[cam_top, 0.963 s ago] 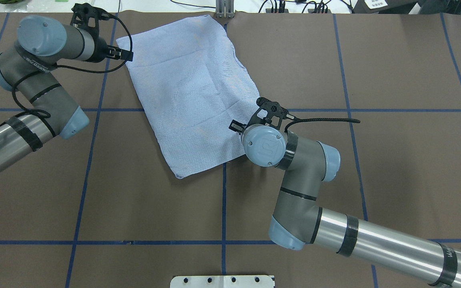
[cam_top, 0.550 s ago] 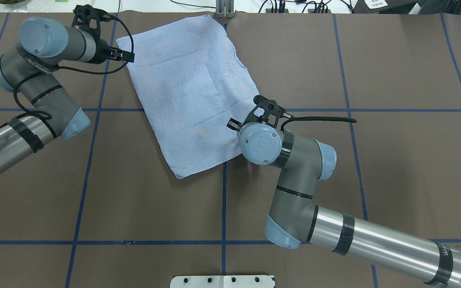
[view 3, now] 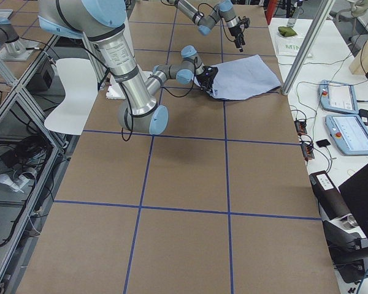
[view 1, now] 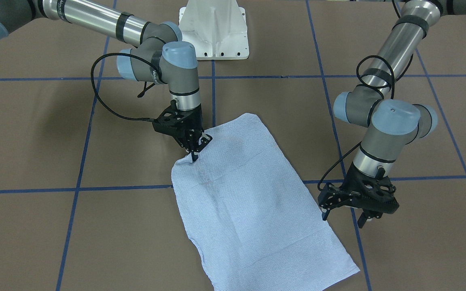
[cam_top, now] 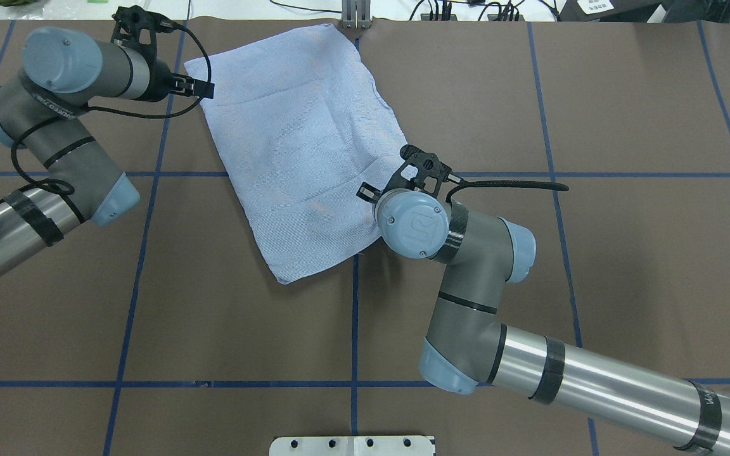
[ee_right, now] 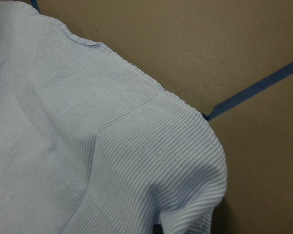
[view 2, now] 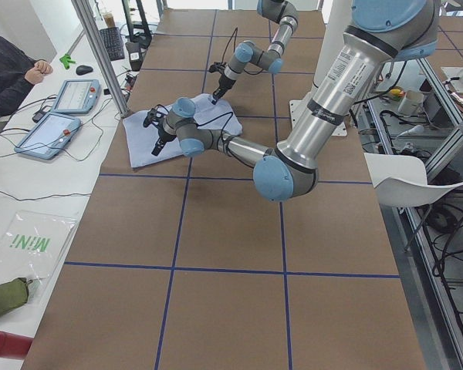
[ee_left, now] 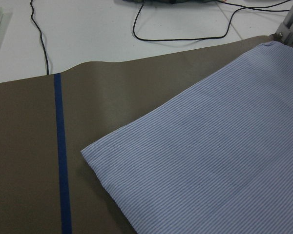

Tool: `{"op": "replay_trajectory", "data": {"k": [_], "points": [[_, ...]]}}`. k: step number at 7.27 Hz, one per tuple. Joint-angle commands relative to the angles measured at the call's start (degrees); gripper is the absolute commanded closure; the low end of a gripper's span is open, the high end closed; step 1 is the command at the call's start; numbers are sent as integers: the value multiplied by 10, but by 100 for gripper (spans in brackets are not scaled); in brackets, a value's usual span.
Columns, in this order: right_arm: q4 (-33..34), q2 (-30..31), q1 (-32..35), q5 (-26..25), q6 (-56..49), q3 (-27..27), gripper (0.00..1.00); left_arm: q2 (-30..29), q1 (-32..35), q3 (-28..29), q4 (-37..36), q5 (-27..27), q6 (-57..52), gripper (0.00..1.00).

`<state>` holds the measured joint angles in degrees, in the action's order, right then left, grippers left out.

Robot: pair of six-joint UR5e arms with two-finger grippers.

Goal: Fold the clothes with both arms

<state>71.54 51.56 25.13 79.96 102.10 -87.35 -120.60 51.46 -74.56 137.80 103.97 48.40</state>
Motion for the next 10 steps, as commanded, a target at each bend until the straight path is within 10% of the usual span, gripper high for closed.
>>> {"op": "replay_trajectory", "data": {"k": [1,5,8,10], "points": [[0,23,0,-1,1,-43,100,113,-24,-167,0,60,101,0],[-1,26,-1,-10,1,-42,100,165,-241,-274,0,-116,444,1],[-1,25,-1,-15,1,-43,100,159,-286,-272,-1,-193,592,36],[-1,26,-1,-15,1,-43,100,141,-324,-262,-2,-214,609,38]]}}
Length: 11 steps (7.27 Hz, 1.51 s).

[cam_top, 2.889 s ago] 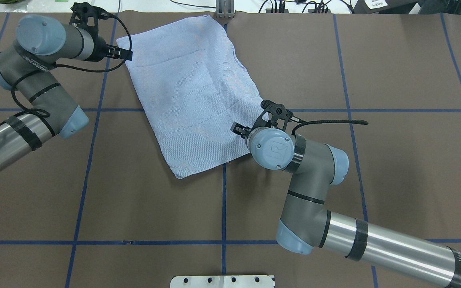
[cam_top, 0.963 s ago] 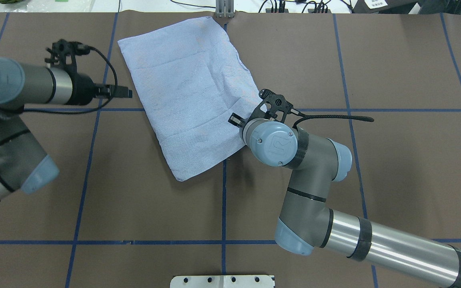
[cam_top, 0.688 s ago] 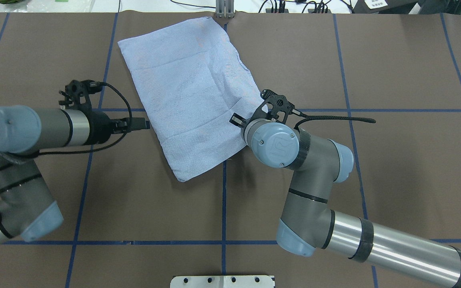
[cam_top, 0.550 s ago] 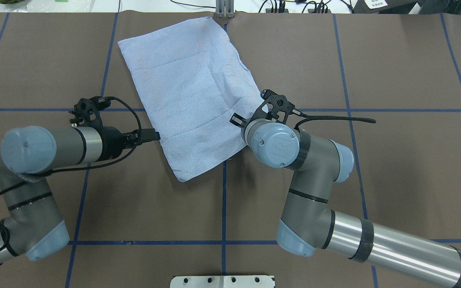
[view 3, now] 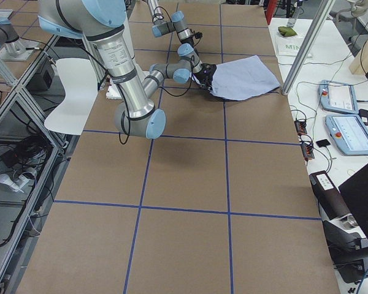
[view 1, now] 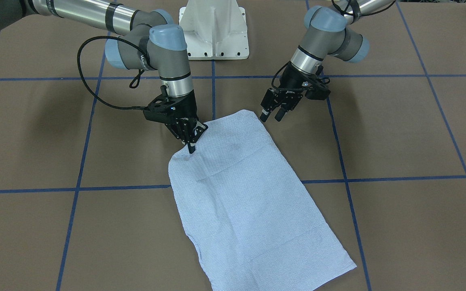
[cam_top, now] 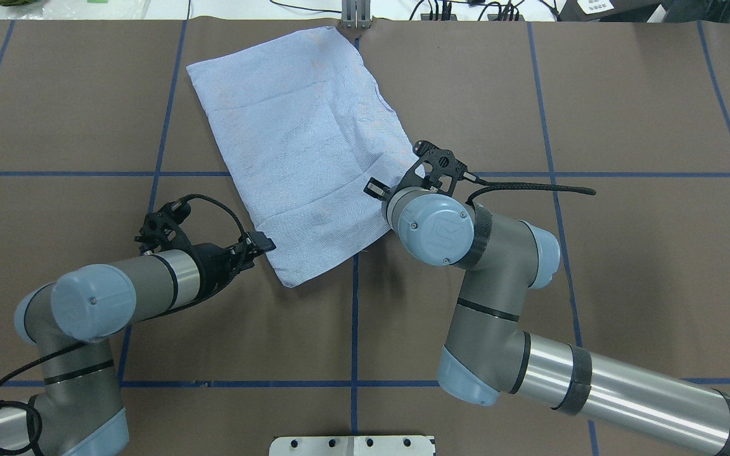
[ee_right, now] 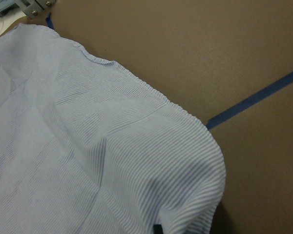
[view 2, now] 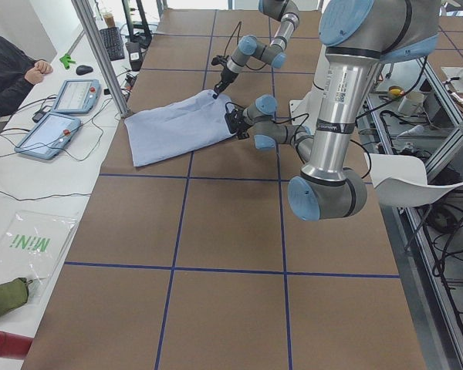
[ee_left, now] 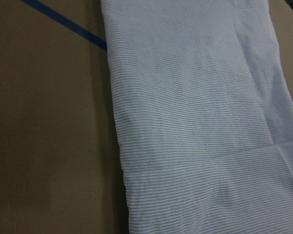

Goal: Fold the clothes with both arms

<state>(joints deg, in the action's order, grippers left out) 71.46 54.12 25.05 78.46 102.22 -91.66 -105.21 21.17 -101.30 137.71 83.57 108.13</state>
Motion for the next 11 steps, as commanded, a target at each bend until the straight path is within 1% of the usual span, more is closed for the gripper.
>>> {"op": "replay_trajectory", "data": {"k": [1,7,9,10,11], "points": [[0,0,0,0,0,0,100,-17,-31,9,-1,-10,13,38],[-1,1,0,0,0,0,100,-27,-39,24,-5,-11,13,38],[-2,1,0,-1,0,-1,100,-61,-39,57,-4,-15,14,38],[-2,0,0,0,0,-1,100,-62,-39,58,-4,-15,13,44],[-2,0,0,-1,0,-1,100,-61,-38,58,-4,-18,12,87]]}}
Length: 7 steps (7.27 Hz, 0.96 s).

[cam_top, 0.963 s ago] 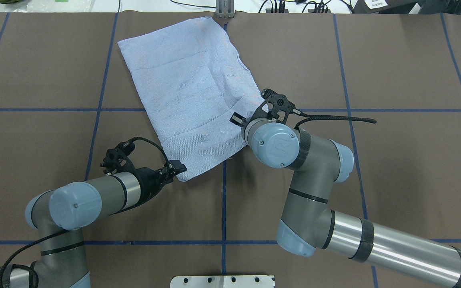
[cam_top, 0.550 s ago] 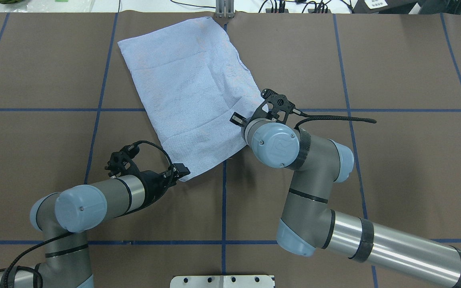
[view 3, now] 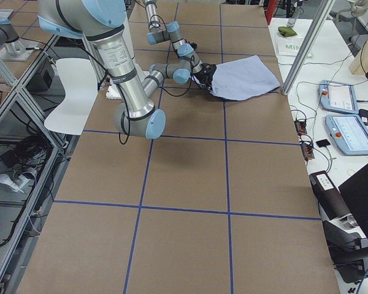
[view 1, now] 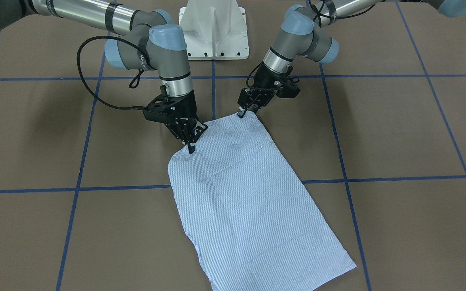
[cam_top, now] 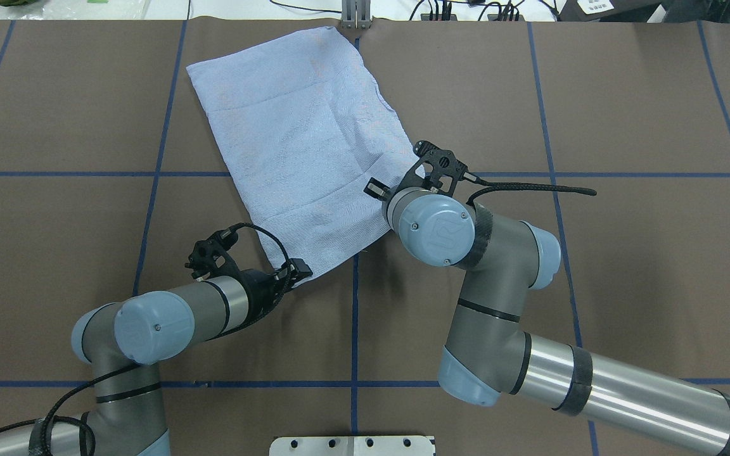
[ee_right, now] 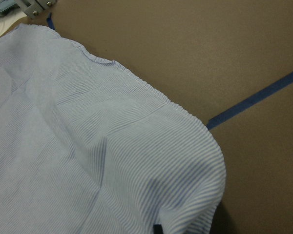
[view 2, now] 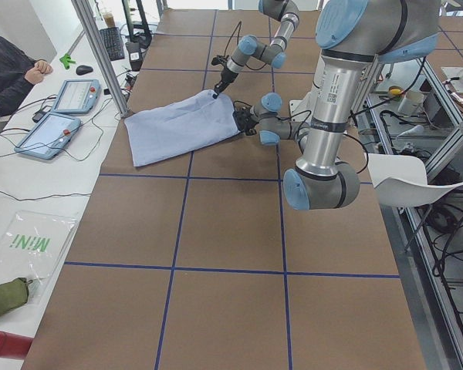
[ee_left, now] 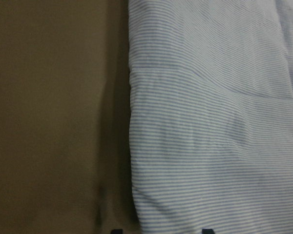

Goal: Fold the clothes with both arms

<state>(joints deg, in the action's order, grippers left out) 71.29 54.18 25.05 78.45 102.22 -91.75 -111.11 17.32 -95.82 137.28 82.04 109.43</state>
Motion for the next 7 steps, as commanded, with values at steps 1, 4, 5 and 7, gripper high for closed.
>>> {"op": "replay_trajectory", "data": {"k": [1,4,5,7], "points": [[0,0,0,-1,0,0,100,0,1,0,0,-3,-8,100],[1,42,-3,-3,-1,-59,100,8,10,-43,-1,-3,-11,100],[3,84,-35,-29,-1,-116,100,21,9,-87,-9,-3,-11,100],[81,168,-106,-69,1,-276,100,49,-10,-200,-37,-2,-8,100]]}}
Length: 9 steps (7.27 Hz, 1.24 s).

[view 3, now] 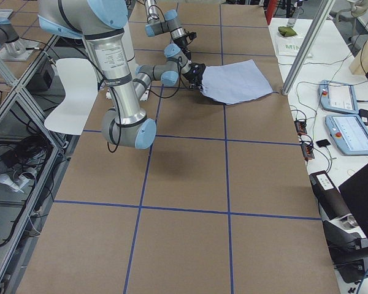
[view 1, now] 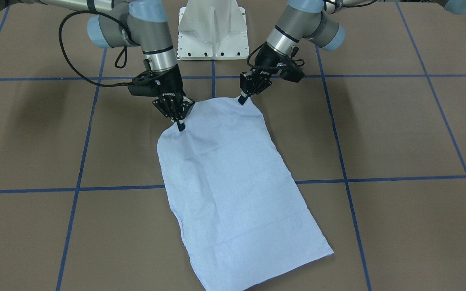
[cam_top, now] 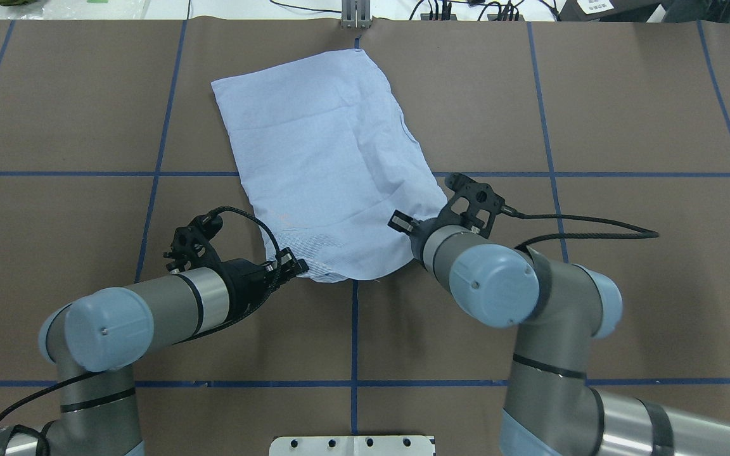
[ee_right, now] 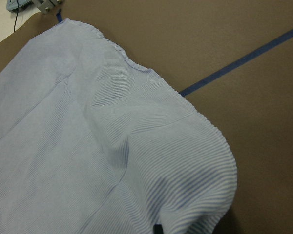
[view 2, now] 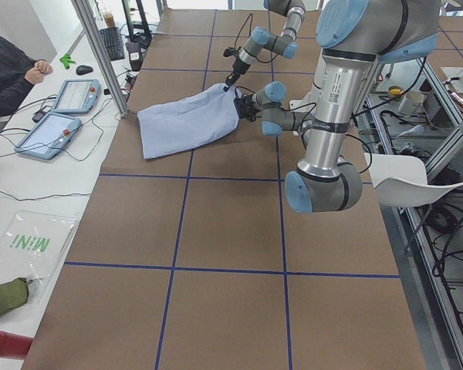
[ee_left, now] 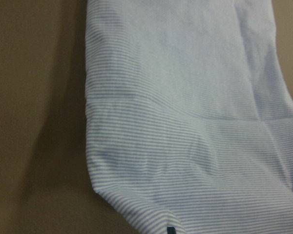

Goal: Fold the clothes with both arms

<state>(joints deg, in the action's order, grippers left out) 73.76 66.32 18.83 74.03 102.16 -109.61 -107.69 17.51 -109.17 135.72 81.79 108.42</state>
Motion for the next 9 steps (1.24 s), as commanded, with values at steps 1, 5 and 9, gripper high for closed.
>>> {"op": "replay_trajectory", "data": {"k": [1,5,9], "points": [[134,49,-91,-54,23,-161,100,15,-39,-120,-76,0,3,100],[342,31,-172,-74,52,-319,100,9,-63,-276,-276,17,7,100],[296,-77,-80,-74,27,-124,100,-6,-23,-186,-288,14,-42,100]]}}
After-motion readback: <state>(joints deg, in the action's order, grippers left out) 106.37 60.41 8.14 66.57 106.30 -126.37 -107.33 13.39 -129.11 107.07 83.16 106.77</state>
